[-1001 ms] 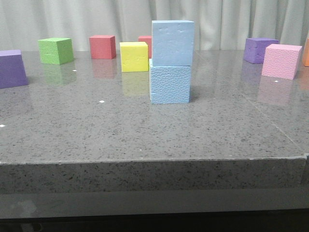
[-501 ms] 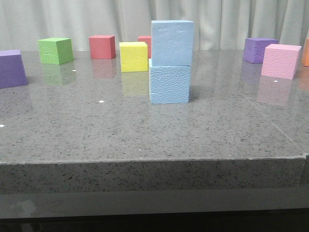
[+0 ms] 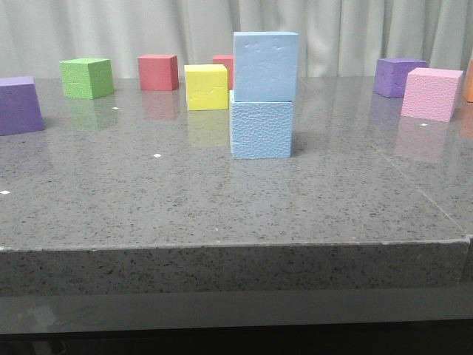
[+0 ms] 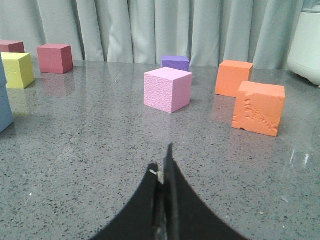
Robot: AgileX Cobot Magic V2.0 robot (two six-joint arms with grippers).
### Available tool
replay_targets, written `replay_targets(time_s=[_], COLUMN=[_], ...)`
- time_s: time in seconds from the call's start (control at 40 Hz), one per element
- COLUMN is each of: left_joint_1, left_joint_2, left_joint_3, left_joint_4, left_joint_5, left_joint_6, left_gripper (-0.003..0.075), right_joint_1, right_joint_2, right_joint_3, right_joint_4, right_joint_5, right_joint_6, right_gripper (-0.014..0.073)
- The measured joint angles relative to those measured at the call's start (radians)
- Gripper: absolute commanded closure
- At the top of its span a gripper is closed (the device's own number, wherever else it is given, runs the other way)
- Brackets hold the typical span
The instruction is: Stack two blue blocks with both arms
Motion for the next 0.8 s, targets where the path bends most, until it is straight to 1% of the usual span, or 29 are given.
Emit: replay_targets(time_s=[0.18,0.8], left_joint_1=[0.059,0.063], left_joint_2=[0.0,0.0], left_joint_3=[0.0,0.0], left_joint_4=[0.0,0.0], left_joint_5=[0.0,0.0], left_joint_6=[0.0,0.0], left_gripper=[0.0739,0.0739], right_joint_1=[0.0,0.0], right_joint_2=[0.0,0.0], right_joint_3=[0.0,0.0], right_joint_4=[0.0,0.0], right_joint_5=[0.0,0.0], right_joint_6=[0.0,0.0], right_gripper=[0.066,0.066])
